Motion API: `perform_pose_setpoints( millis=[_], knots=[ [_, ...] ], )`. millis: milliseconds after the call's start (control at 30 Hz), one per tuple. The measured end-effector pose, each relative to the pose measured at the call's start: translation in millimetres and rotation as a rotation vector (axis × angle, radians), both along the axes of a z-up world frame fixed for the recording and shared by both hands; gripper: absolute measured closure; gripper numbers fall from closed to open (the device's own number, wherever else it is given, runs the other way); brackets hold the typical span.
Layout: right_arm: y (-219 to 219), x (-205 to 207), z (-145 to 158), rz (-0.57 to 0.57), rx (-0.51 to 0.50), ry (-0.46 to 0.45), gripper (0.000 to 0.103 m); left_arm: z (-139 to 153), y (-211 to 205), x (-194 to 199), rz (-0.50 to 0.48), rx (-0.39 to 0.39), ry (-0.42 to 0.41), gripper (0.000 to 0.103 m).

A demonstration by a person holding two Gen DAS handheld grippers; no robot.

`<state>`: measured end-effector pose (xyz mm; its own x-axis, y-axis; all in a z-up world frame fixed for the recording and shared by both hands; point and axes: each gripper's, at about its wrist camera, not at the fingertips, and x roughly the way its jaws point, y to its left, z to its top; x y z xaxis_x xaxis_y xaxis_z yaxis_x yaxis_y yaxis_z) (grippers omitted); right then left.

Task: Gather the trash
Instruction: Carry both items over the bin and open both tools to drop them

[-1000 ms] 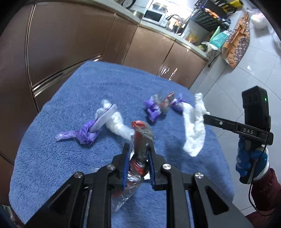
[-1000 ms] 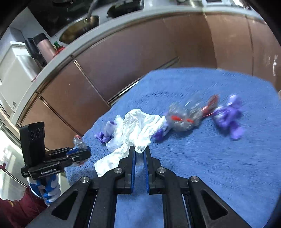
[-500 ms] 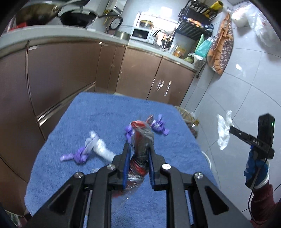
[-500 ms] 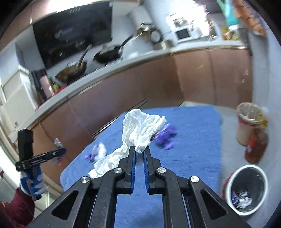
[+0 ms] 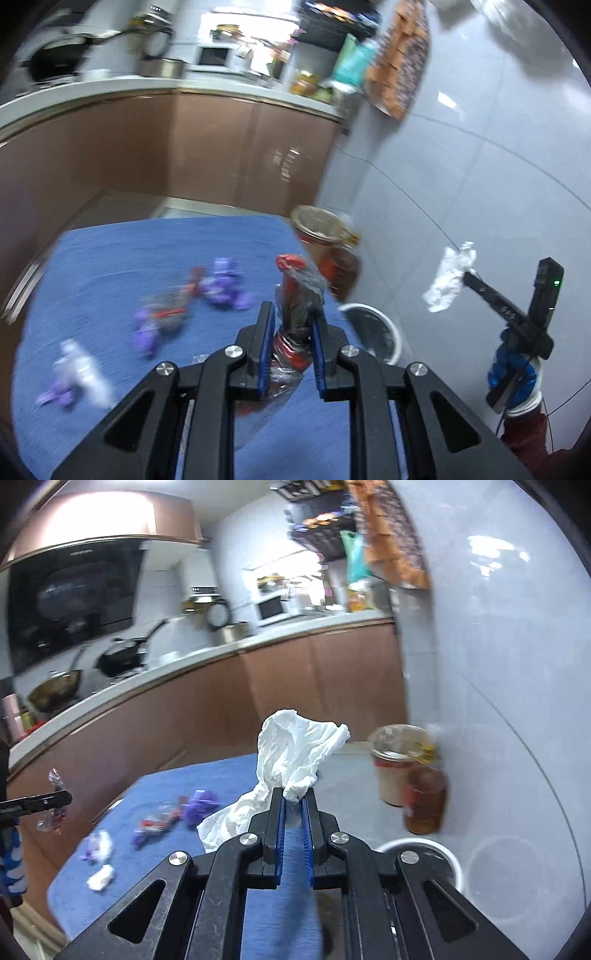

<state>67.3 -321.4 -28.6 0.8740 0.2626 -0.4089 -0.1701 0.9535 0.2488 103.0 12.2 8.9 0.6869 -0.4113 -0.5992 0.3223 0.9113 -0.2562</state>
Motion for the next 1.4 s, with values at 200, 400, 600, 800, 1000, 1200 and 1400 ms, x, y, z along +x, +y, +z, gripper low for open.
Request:
perform_pose_setpoints(
  millis=[200,400,600,800,1000,1200,1400],
  knots=[
    [-43,20,-36,-0.142,-0.007,0.092,0.094,-30,-116,63,-0.198,-0.033,0.089,0.086],
    [-73,48,-82,-0.263,-0.050,0.193,0.094,-76,-216,119,-0.309,-0.045,0.196,0.086],
    [-90,77,-126,-0.337,-0.103,0.295,0.094,-128,-287,171,-0.343,-0.075,0.308,0.086],
    [-102,103,-160,-0.378,-0.123,0.378,0.092,-184,-322,204,-0.318,-0.119,0.415,0.084],
    [-111,118,-187,-0.394,-0.133,0.441,0.091,-218,-326,222,-0.301,-0.161,0.485,0.064],
    [-114,122,-197,-0.401,-0.121,0.472,0.082,-217,-326,221,-0.303,-0.163,0.479,0.062],
    [-111,109,-183,-0.408,-0.112,0.447,0.074,-180,-317,203,-0.304,-0.125,0.383,0.062]
  ],
)
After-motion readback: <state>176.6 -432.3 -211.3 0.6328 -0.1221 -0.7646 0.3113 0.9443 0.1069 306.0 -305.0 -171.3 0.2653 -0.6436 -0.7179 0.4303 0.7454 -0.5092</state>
